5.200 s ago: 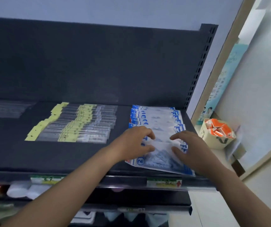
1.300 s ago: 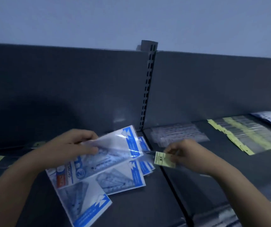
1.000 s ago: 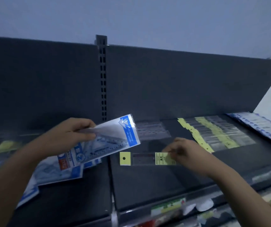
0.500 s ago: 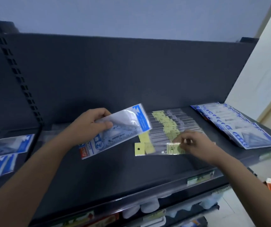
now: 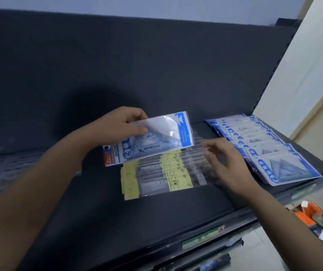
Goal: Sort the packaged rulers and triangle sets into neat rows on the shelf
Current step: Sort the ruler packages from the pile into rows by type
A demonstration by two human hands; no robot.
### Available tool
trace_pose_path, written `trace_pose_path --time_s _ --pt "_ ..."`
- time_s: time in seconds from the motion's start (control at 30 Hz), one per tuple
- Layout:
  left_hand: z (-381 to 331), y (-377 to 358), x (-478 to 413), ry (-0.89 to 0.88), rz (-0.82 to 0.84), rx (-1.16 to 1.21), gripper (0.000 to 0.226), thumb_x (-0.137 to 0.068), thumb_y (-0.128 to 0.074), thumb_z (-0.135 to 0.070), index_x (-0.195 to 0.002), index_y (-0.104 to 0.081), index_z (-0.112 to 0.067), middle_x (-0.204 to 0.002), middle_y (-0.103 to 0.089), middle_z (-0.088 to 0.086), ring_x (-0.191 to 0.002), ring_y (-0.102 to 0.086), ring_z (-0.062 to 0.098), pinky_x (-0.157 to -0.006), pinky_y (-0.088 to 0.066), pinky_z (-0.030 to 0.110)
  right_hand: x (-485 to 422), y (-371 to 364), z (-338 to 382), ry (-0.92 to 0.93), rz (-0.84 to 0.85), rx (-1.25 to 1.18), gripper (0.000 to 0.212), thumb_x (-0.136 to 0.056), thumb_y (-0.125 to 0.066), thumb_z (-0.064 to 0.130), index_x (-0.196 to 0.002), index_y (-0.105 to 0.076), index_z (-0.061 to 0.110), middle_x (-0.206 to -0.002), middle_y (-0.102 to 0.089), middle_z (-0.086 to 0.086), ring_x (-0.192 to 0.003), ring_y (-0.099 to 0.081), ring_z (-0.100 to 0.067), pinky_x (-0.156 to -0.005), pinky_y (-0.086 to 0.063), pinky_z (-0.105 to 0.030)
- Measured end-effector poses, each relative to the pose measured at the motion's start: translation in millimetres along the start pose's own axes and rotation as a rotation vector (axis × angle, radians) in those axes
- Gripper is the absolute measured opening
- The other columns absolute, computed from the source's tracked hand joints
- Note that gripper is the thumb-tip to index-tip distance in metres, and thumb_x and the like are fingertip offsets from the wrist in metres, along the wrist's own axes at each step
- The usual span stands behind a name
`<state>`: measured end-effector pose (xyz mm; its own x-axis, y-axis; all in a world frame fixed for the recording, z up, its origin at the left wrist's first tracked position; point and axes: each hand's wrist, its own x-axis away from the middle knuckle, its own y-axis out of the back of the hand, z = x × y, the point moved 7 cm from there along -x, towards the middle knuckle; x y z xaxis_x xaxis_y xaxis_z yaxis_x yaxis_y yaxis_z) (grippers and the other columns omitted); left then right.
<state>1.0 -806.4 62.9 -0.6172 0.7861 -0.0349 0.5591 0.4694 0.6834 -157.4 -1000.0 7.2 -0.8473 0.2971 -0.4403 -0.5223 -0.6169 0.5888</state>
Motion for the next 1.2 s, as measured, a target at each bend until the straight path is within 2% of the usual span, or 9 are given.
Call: trace_pose_path --time_s 0.07,0.2,0.27,0.37,0.47,0.57,0.7,0.8,1.2 --pt "-16.8 -25.7 -12.5 -0.006 0.082 -0.011 0.004 -0.091 -0.063 -0.017 -0.092 -0.066 -0.019 -0.083 -0.073 -0.005 -0.072 -0.069 0.010 -0.065 -0.053 0.032 -0.8 27.1 -11.4 -0.077 -0.080 -0.194 0.026 -0.092 -0.055 0.025 -0.117 -0.057 0.029 -0.111 -0.059 0.013 -0.103 -0.056 -0.007 -0.090 -0.043 -0.019" --pt "-61.3 -93.8 -38.1 -0.028 0.171 -0.017 0.005 -0.090 -0.064 -0.017 -0.090 -0.067 -0.021 -0.083 -0.072 -0.005 -0.073 -0.067 0.010 -0.070 -0.052 0.034 -3.8 67.4 -36.2 -0.179 0.067 -0.515 0.040 -0.083 -0.065 0.038 -0.121 -0.054 0.037 -0.105 -0.063 0.004 -0.085 -0.061 -0.014 -0.083 -0.050 -0.027" --pt "-87.7 -132.6 -52.0 -0.060 0.158 -0.025 0.005 -0.089 -0.065 -0.015 -0.090 -0.067 -0.020 -0.083 -0.068 -0.004 -0.071 -0.060 0.006 -0.070 -0.048 0.031 -1.7 92.8 -53.4 -0.169 0.112 -0.434 0.055 -0.071 -0.080 0.035 -0.120 -0.055 0.037 -0.103 -0.063 0.007 -0.081 -0.060 -0.015 -0.078 -0.049 -0.024" --pt "-125.4 -191.2 -74.0 -0.063 0.145 0.010 0.004 -0.090 -0.065 -0.016 -0.093 -0.065 -0.015 -0.088 -0.069 0.005 -0.073 -0.056 0.008 -0.069 -0.047 0.031 3.1 137.6 -95.2 -0.151 0.150 -0.193 0.068 -0.063 -0.086 0.028 -0.122 -0.053 0.038 -0.113 -0.055 0.021 -0.100 -0.057 -0.003 -0.085 -0.046 -0.021" --pt "-153.8 -240.7 -99.0 -0.052 0.080 -0.030 0.007 -0.090 -0.065 -0.017 -0.096 -0.064 -0.014 -0.083 -0.064 -0.008 -0.061 -0.049 -0.002 -0.060 -0.041 0.016 10.6 172.6 -135.8 -0.104 0.291 -0.025 0.061 -0.062 -0.087 0.030 -0.114 -0.056 0.037 -0.113 -0.055 0.023 -0.106 -0.052 0.006 -0.088 -0.037 -0.009" --pt "-166.1 -274.3 -118.6 0.011 0.023 -0.099 0.016 -0.088 -0.066 -0.022 -0.103 -0.063 -0.018 -0.093 -0.063 -0.009 -0.072 -0.054 -0.004 -0.062 -0.039 0.008 10.3 192.8 -167.3 -0.051 0.339 0.179 0.049 -0.065 -0.085 0.029 -0.109 -0.062 0.030 -0.100 -0.054 0.017 -0.087 -0.051 0.003 -0.071 -0.034 0.002" --pt "-162.5 -298.6 -121.9 0.070 0.125 -0.306 0.052 -0.079 -0.072 -0.050 -0.121 -0.055 -0.025 -0.118 -0.054 -0.008 -0.106 -0.052 0.009 -0.088 -0.042 0.023 10.3 187.4 -202.5 -0.119 0.514 0.253 0.062 -0.067 -0.081 0.042 -0.121 -0.057 0.025 -0.112 -0.049 0.013 -0.096 -0.046 -0.005 -0.079 -0.035 -0.017" --pt "-158.3 -308.2 -121.3 0.084 0.127 -0.504 0.070 -0.082 -0.063 -0.059 -0.141 -0.042 -0.027 -0.138 -0.041 -0.005 -0.127 -0.037 0.014 -0.108 -0.032 0.035 8.3 185.7 -218.2 -0.128 0.514 0.250 0.070 -0.067 -0.080 0.048 -0.126 -0.053 0.023 -0.116 -0.048 0.010 -0.097 -0.041 -0.007 -0.082 -0.032 -0.022" --pt "-146.0 -291.0 -138.0 0.175 -0.029 -0.562 0.075 -0.087 -0.060 -0.053 -0.149 -0.029 -0.024 -0.153 -0.032 -0.005 -0.140 -0.028 0.017 -0.114 -0.021 0.038 -21.8 167.1 -214.3 -0.045 0.440 0.203 0.058 -0.078 -0.073 0.034 -0.129 -0.049 0.022 -0.133 -0.048 0.001 -0.115 -0.048 -0.017 -0.089 -0.033 -0.022"
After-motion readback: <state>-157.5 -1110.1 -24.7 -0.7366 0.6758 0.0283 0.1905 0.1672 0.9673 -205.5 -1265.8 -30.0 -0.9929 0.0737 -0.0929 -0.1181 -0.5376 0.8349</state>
